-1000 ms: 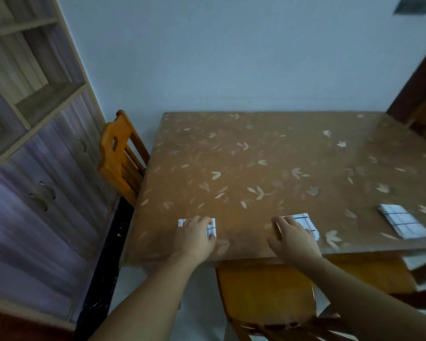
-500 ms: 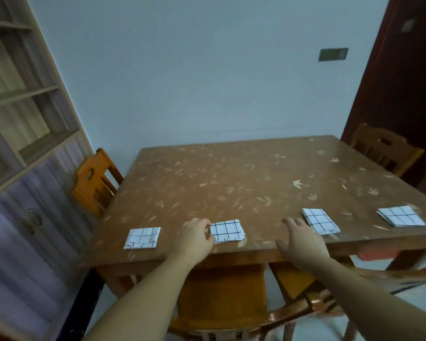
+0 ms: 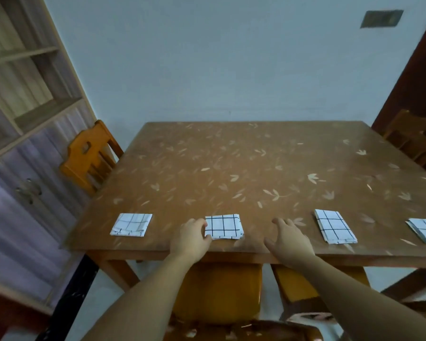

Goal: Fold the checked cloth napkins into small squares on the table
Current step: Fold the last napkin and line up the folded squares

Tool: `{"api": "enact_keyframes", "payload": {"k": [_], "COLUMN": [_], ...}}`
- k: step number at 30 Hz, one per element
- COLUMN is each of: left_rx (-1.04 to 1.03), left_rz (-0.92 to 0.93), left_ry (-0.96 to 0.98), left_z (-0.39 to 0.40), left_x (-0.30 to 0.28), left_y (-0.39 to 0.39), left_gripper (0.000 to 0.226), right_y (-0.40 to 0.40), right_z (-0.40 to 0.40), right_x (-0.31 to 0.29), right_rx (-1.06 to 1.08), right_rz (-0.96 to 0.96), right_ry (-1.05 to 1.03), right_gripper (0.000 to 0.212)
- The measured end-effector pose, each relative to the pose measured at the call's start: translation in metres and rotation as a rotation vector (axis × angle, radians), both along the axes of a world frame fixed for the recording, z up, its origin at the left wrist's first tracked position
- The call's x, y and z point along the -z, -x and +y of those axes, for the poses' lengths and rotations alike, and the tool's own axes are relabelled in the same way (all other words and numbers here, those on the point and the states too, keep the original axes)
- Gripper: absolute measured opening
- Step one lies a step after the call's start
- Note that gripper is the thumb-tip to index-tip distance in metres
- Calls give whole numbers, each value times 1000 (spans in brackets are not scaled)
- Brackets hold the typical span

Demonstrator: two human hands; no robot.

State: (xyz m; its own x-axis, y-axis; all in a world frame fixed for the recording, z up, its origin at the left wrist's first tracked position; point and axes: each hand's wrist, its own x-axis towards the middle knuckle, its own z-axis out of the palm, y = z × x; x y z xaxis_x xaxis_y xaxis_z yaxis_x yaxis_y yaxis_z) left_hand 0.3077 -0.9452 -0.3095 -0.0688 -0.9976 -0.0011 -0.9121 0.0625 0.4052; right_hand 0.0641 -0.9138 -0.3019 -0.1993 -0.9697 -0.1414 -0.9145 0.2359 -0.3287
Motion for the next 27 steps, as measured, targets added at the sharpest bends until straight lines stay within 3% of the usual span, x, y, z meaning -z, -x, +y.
{"api": "enact_keyframes", "payload": {"k": [5,8,13,17,23,27], "left_rx": [-61,-84,-227,-213,-214,-234], "left_rz": [53,108,99,125,128,138], "left_ry": [-135,-172,-320,-291,-187,-151], "left_z": [-35,-45,-62,-67,-73,-78], "left_x": [34,58,93,104,110,111], "left_y": [4,9,16,21,19,11], "left_gripper": [34,32,57,31,19,13], "right_y": [-5,-13,-27,-31,-43,-54], "right_z": [-40,-56,-77,-91,-110,-118], "right_x": [31,49,77,90,98,101], "right_rx": [3,-102,-127,-106,-14,23], "right_rz": [-57,-121,-263,-293,-307,-356], "right_ry": [-102,-188,-195,-169,-164,-182], "right_gripper": [63,43,17,27,28,16]}}
